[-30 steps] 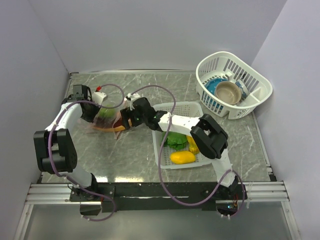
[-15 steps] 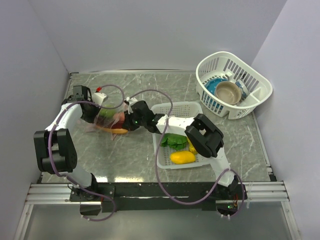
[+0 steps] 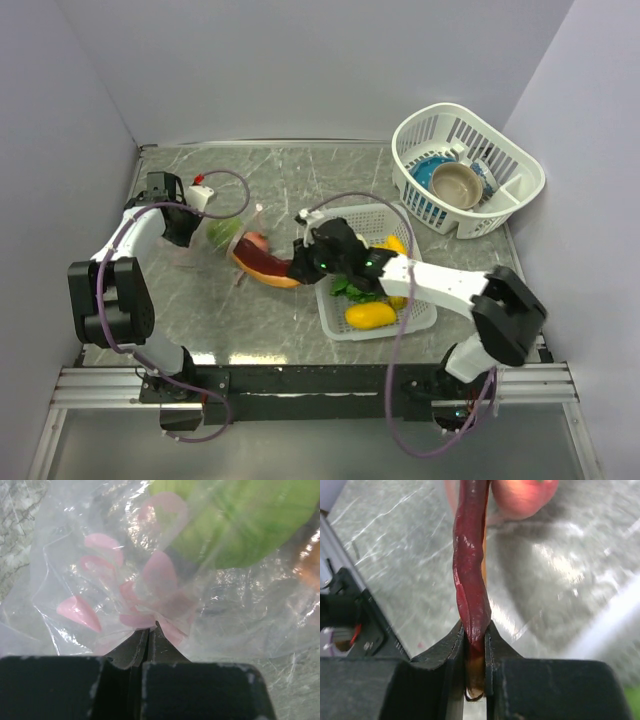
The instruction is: Open the zip-top bag and remove the fake food
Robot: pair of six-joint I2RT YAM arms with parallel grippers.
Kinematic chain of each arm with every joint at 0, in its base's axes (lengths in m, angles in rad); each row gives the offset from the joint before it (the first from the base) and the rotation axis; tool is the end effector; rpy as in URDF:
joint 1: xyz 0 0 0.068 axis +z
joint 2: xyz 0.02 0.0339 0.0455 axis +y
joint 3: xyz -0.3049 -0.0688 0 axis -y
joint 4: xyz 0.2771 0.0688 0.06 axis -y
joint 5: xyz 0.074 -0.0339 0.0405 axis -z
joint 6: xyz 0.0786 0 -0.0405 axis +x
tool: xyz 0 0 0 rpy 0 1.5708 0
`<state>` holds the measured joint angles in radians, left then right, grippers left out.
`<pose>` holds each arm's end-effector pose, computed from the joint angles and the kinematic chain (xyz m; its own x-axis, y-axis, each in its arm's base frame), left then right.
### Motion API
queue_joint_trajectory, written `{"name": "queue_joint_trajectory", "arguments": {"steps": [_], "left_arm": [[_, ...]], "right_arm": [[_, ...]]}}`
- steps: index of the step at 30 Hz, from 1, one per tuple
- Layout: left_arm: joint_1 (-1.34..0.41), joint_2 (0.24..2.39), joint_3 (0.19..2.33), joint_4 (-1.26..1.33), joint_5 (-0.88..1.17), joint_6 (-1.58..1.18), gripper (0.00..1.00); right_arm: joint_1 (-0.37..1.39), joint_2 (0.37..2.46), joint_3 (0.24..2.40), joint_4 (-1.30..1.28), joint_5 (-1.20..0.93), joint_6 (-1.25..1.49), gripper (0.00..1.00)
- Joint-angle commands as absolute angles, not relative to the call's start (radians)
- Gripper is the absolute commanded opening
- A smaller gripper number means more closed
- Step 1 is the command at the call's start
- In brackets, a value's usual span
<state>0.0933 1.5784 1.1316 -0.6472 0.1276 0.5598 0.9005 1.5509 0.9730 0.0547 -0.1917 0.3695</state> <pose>0.3672 0.0243 0.2178 -0.7678 0.4572 -0.4489 0.4407 0.8854 0.1479 0.2428 0.3304 0.2417 -0.6043 -0.1916 -0.7734 -0.7009 0.5895 0.4016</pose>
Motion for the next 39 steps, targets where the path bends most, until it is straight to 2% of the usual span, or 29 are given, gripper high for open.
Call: {"name": "queue_joint_trajectory", "arguments": {"steps": [1,5,11,17,24,25,27,28,29,32,39], "left_arm": [[0.095,1.551,1.146,-0.638,0.156,0.545,0.01],[0.097,1.545,1.141,-0.64,0.158,0.546,0.01],[0.095,1.542,1.138,-0.641,0.156,0.545,0.01],[0.094,1.539,1.135,-0.641,0.17,0.537,0.01],[0.094,1.543,1.129,-0.638,0.175,0.537,0.01],[0.094,1.543,1.132,-0.638,0.173,0.535,0.01],[0.094,1.543,1.134,-0.638,0.179,0.534,0.01],[0.094,1.543,1.137,-0.641,0.181,0.534,0.01],[0.092,1.543,1.138,-0.644,0.184,0.529,0.01],[0.091,1.539,1.138,-0.646,0.187,0.529,0.01],[0.087,1.526,1.129,-0.649,0.189,0.528,0.01]], "right_arm": [[0.902,1.376,0.905,0.006,-0.135,0.371,0.0],[0.902,1.191,0.859,-0.06,-0.046,0.382,0.0],[0.896,0.956,0.795,-0.142,0.219,0.402,0.0],[0.893,0.827,0.75,-0.319,0.446,0.512,0.0],[0.891,0.764,0.683,-0.534,0.428,0.737,0.02],[0.89,0.764,0.678,-0.554,0.42,0.759,0.06],[0.89,0.765,0.66,-0.569,0.37,0.791,0.38],[0.89,0.775,0.66,-0.584,0.37,0.802,0.59],[0.89,0.781,0.663,-0.595,0.376,0.802,0.99],[0.89,0.81,0.724,-0.638,0.455,0.737,1.0],[0.9,0.995,1.061,-0.64,0.574,0.549,1.0]]}}
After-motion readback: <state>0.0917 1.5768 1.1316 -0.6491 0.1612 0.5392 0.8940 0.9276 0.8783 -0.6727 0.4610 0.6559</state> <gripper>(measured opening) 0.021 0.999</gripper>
